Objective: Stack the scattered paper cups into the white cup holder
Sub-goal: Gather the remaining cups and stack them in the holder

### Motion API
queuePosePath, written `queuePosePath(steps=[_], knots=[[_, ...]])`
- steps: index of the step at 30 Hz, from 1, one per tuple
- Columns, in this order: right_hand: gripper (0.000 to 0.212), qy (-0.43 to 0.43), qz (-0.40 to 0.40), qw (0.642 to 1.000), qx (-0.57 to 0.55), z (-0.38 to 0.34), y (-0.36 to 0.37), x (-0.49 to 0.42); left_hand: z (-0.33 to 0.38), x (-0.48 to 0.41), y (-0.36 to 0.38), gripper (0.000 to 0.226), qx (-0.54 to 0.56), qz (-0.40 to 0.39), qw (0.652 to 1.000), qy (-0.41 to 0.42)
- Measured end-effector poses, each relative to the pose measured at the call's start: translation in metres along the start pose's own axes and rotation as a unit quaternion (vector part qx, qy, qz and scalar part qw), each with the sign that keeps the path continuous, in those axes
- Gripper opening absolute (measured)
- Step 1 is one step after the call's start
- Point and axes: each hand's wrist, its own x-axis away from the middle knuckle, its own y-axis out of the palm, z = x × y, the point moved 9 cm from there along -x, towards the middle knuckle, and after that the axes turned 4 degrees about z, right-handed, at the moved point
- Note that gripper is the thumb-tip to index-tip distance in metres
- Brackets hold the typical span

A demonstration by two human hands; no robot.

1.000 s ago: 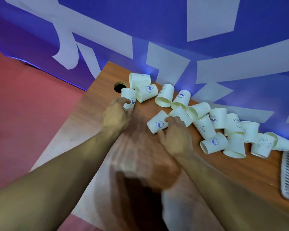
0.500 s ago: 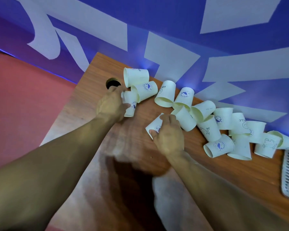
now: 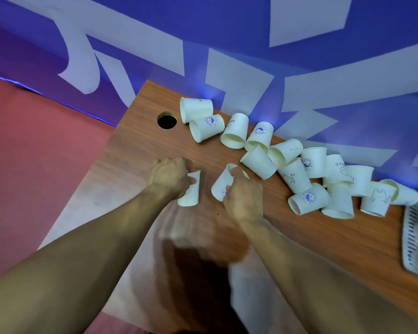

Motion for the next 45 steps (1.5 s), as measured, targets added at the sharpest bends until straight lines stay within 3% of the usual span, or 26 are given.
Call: queuePosePath(steps=[5,11,19,26,33,38,45], knots=[[0.051,-0.034,0.055,0.996,0.055,0.017,-0.028,0.034,0.047,0.033,0.003,0.031,0.037,0.007,0.998,0.057],[0.046,-0.127,0.095,0.985,0.065,0.042,-0.079,0.073,0.131,0.081,-0.007,0.01,-0.033,0.07,0.986,0.147],[0.036,-0.163,0.21,0.962,0.058,0.155,-0.177,0.127,0.278,0.159,0.005,0.005,-0.048,0.144,0.965,0.213],[0.033,-0.107,0.312,0.943,0.039,0.31,-0.266,0.173,0.454,0.215,0.047,0.009,-0.027,0.181,0.936,0.302],[0.039,-0.029,0.345,0.937,0.045,0.449,-0.322,0.208,0.594,0.256,0.111,0.021,-0.017,0.185,0.892,0.411],[0.028,0.018,0.35,0.936,0.031,0.519,-0.338,0.214,0.647,0.26,0.145,0.016,-0.04,0.165,0.881,0.442],[0.028,0.042,0.327,0.944,0.018,0.562,-0.311,0.197,0.663,0.247,0.18,0.017,-0.068,0.147,0.881,0.446]])
